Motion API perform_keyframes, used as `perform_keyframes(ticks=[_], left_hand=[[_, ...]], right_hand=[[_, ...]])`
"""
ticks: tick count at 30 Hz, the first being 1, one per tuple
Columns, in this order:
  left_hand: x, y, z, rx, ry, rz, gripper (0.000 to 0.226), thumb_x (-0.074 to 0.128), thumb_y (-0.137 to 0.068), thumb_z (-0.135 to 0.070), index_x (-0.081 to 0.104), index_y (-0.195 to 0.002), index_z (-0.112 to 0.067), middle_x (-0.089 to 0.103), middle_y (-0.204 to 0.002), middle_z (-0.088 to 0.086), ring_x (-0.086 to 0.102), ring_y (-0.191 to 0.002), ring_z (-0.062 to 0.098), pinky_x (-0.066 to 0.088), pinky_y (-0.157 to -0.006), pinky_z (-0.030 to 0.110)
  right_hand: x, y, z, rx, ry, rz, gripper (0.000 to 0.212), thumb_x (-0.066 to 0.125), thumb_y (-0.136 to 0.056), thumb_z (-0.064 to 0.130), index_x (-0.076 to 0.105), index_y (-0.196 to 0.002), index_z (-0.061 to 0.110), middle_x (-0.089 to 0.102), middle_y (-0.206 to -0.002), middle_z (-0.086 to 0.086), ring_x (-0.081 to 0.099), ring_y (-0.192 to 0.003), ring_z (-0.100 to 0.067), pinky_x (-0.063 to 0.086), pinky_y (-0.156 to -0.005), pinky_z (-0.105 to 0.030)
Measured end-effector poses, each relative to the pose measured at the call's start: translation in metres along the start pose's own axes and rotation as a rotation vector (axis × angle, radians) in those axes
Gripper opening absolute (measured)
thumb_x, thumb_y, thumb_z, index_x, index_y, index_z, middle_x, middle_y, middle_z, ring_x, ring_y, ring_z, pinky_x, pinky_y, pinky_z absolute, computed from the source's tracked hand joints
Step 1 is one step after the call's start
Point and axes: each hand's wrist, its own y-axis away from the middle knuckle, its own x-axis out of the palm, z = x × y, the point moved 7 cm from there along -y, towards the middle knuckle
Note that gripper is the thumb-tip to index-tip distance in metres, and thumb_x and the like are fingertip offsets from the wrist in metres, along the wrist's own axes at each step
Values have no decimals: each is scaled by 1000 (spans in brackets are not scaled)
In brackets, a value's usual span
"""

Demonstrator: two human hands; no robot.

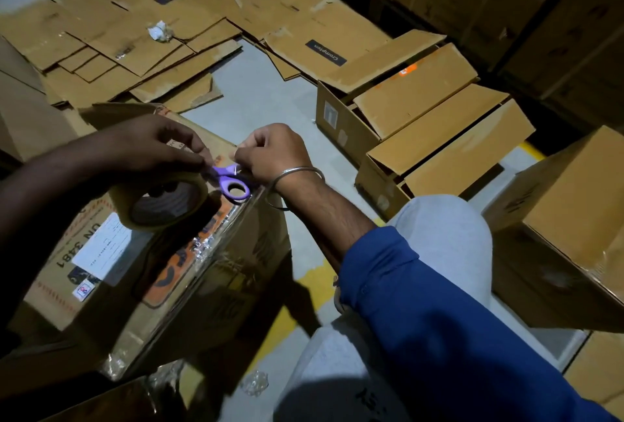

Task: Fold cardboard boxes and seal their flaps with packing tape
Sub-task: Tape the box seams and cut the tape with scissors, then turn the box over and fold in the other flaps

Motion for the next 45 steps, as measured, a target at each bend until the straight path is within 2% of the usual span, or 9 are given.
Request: perform_keyframes(ticks=[2,5,9,14,16,18,27,34,45], left_hand=[[-3,-1,12,-109,-56,-33,24,78,-86,-23,71,-106,-10,70,-103,19,68,-68,29,53,-45,30],[-15,3,25,-251,-172,-86,52,86,-73,-34,63,-115,-13,68,-94,20,72,-67,32,55,-46,35],[-20,-2,23,-266,-477,-155,86,80,-53,-70,59,-118,-18,62,-99,10,64,-88,32,55,-72,39],[-13,-23,9,-204,-819,-242,75,78,-65,-77,53,-116,-28,64,-102,7,62,-92,30,56,-87,50],[-6,-24,-2,-173,-886,-245,69,79,-70,-72,53,-116,-28,60,-99,7,60,-93,29,56,-85,49],[-1,-20,-9,-175,-933,-240,64,79,-76,-64,53,-122,-28,56,-98,6,59,-92,27,57,-82,47],[9,4,-42,-19,-1035,-270,62,78,-82,-55,54,-132,-28,67,-115,2,63,-104,25,45,-68,35],[44,24,-80,227,-925,-447,51,74,-83,-57,60,-121,-26,68,-108,6,64,-102,31,47,-91,49],[195,41,-201,578,-533,-469,18,51,-98,-50,59,-99,-34,67,-90,-10,66,-82,23,53,-64,36]], right_hand=[[4,0,7,-35,87,-40,15,74,-84,14,72,-70,11,71,-73,-2,69,-73,-22,59,-64,-32],[16,3,16,-80,195,-79,14,70,-86,17,69,-73,12,69,-77,-6,67,-73,-25,56,-61,-29],[21,7,21,-113,319,-70,21,70,-89,19,61,-72,9,61,-74,-7,61,-71,-27,46,-56,-30],[21,8,21,-109,459,-32,41,71,-93,23,39,-68,17,47,-74,-3,60,-81,-32,40,-63,-32],[20,10,23,-157,488,-57,25,72,-93,25,51,-87,14,60,-91,-10,65,-92,-34,42,-67,-33],[13,12,26,-212,543,-105,43,76,-90,33,51,-120,14,66,-107,-14,64,-94,-36,42,-67,-35],[-41,23,10,-270,500,-222,20,56,-97,38,71,-100,25,73,-91,0,66,-81,-26,54,-69,-34],[-87,40,-8,-262,470,-276,20,54,-94,28,74,-96,25,73,-85,4,66,-77,-21,50,-62,-28],[-247,130,-92,-322,220,-418,16,64,-97,16,79,-94,20,75,-85,10,67,-79,-4,54,-71,-28]])
